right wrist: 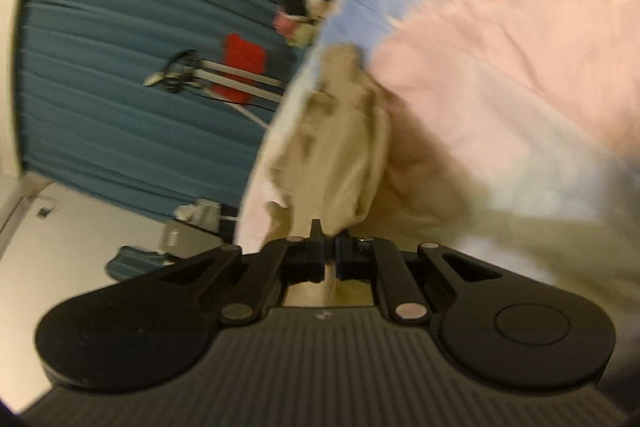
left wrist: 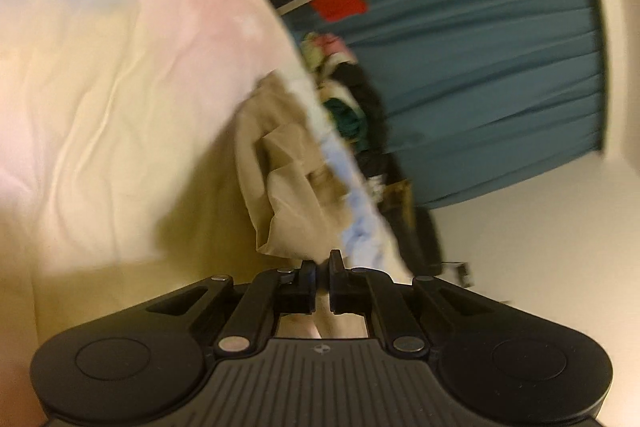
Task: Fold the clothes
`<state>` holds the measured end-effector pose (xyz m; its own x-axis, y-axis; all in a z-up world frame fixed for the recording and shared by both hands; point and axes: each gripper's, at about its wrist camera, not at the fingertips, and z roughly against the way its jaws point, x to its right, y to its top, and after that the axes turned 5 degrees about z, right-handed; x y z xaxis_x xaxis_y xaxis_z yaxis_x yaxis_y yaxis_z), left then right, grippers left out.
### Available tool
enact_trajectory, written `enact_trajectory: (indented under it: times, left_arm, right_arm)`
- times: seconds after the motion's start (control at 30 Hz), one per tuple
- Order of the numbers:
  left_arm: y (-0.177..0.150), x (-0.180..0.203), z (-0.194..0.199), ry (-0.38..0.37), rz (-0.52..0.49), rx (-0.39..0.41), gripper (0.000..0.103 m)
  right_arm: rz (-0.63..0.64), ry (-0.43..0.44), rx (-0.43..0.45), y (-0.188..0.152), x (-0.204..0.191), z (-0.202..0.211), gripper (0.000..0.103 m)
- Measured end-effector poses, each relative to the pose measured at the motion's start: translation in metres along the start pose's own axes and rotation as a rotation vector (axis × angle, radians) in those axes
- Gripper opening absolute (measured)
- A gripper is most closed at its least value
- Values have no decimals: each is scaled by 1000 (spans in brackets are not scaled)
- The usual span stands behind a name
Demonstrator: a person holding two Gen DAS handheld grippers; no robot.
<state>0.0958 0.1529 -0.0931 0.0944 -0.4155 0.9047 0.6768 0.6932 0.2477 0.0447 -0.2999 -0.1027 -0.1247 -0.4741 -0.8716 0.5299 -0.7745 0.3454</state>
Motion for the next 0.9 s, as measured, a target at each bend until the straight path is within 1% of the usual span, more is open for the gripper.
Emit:
enact_trajectory:
  times: [0.07, 0.1, 0.17, 0.27, 0.37, 0.4, 0.43, 0.53, 0.6, 0.67, 0.73, 0.83, 0.9]
  left_arm:
    - [-8, 9, 23, -32, 3, 5, 5]
    - [-14, 12, 36, -45, 5, 5, 5]
    - [-32, 13, 63, -49, 10, 6, 5]
    - [-60, 9, 97, -42, 31, 14, 5]
    - [-87, 2, 127, -29, 60, 26, 5]
    - [-96, 0, 137, -25, 69, 29, 5]
    - [-97, -2, 138, -20, 74, 29, 5]
    - [-85, 0, 130, -22, 77, 34, 5]
    - [-69, 11, 107, -23, 84, 38, 5]
    - [-52, 26, 85, -5, 80, 39, 5]
    - [-29, 50, 48, 31, 30, 56, 6]
    - [-3, 69, -1, 108, -49, 81, 6]
    - [15, 81, -34, 159, -102, 97, 6]
  right_arm:
    - [25, 24, 13, -1, -7, 29, 7]
    - [29, 22, 12, -5, -10, 42, 7]
    - [37, 19, 10, -14, -15, 69, 7]
    - [42, 7, 26, -39, -18, 109, 8]
    - [43, -1, 62, -61, -17, 138, 8]
    - [45, -6, 66, -62, -17, 137, 8]
    - [47, -11, 71, -63, -16, 136, 8]
    - [57, -21, 82, -61, -17, 130, 8]
    - [60, -30, 92, -50, -22, 117, 8]
    - [58, -45, 106, -34, -28, 97, 8]
    - [33, -56, 111, -14, -33, 70, 8]
    - [24, -103, 110, 18, -38, 17, 8]
    - [21, -132, 92, 34, -34, -15, 8]
